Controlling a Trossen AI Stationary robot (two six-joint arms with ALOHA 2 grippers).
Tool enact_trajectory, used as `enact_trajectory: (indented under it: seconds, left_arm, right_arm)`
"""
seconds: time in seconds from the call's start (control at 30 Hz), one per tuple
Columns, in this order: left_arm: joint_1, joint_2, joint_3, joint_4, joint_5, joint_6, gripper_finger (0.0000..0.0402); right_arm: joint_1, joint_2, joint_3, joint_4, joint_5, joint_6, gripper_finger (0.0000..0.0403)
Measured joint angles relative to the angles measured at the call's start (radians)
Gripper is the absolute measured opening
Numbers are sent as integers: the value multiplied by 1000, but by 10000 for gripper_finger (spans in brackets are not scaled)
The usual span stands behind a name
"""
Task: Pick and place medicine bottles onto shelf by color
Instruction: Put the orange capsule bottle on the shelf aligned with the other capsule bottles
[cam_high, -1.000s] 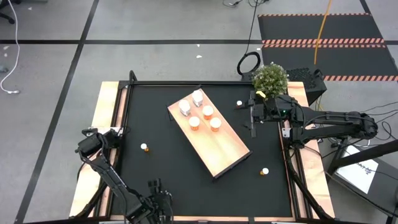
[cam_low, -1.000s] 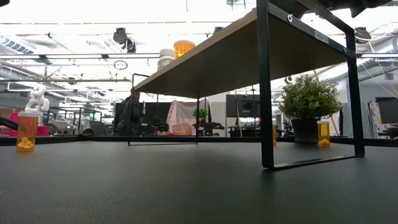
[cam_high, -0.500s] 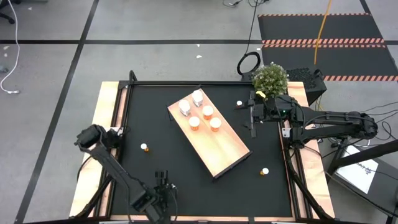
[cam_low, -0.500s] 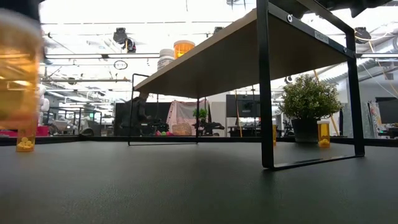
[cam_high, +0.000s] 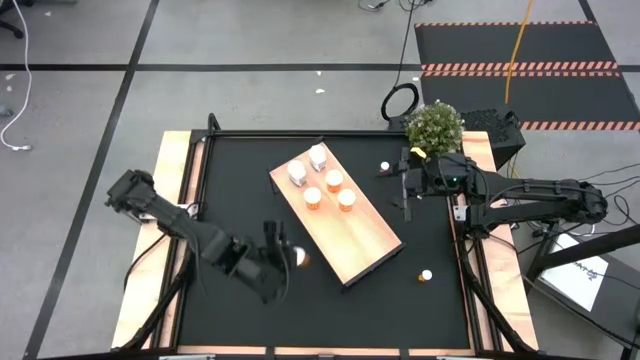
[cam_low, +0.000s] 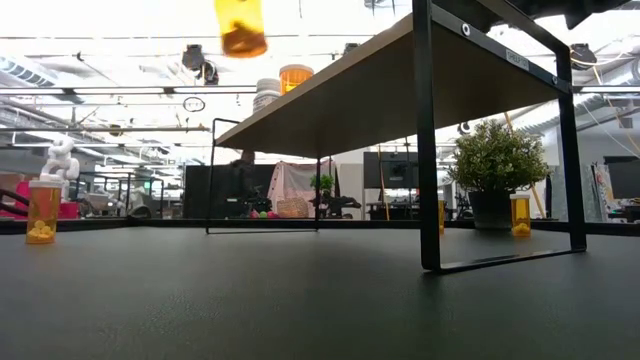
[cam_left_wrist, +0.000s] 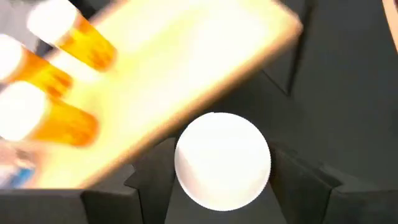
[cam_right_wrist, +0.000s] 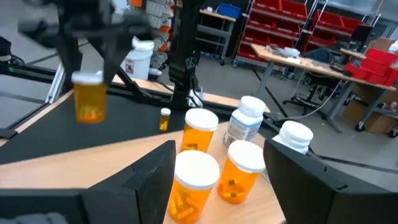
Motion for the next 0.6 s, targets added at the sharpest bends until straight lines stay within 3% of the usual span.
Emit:
enact_trajectory:
  seconds: [0.23, 0.6]
  left_arm:
    - [101, -45, 1, 88, 1, 186, 210]
    - [222, -47, 1, 208, 3, 369, 233]
  right_arm:
    - [0, 0, 0, -44, 52, 5, 239]
    - [0, 0, 0, -124, 51, 60, 239]
